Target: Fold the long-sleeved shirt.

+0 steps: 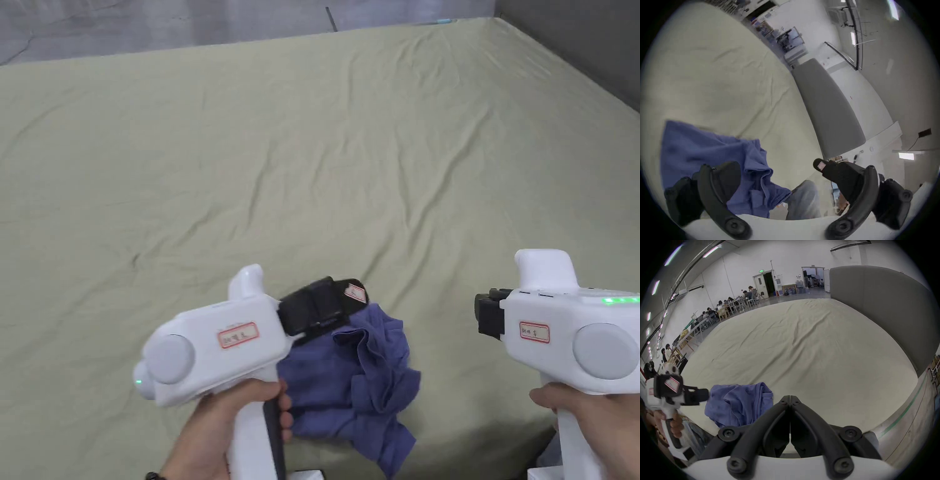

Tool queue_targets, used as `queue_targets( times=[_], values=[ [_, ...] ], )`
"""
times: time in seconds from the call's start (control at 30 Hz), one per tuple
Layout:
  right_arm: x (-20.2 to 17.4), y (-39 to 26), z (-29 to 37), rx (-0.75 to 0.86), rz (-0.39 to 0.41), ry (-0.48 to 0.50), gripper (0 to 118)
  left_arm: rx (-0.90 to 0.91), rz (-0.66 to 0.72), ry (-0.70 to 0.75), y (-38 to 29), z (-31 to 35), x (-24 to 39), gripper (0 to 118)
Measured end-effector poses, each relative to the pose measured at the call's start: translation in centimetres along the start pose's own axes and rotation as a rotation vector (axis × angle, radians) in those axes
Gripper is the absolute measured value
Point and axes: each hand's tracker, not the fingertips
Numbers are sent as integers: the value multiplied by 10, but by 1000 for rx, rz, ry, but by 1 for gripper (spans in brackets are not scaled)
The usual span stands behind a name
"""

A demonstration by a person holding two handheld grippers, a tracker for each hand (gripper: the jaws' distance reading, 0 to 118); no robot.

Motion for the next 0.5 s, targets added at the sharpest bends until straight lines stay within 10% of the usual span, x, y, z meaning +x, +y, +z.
queue_targets(
  times=[0.03,0.1,0.27,0.5],
  values=[
    [-1,-1,0,2,0,3,2,32,-19,28,1,12,5,104],
    [-3,-1,0,2,1,11,2,61,-105,100,-1,29,4,0],
    [-11,-3,-4,-7,15,25,2,71,-518,566,-58,-5,24,0],
    [-15,-7,-3,-25,39,34,2,-10,-570,565,-109,-95,14,0]
  ],
)
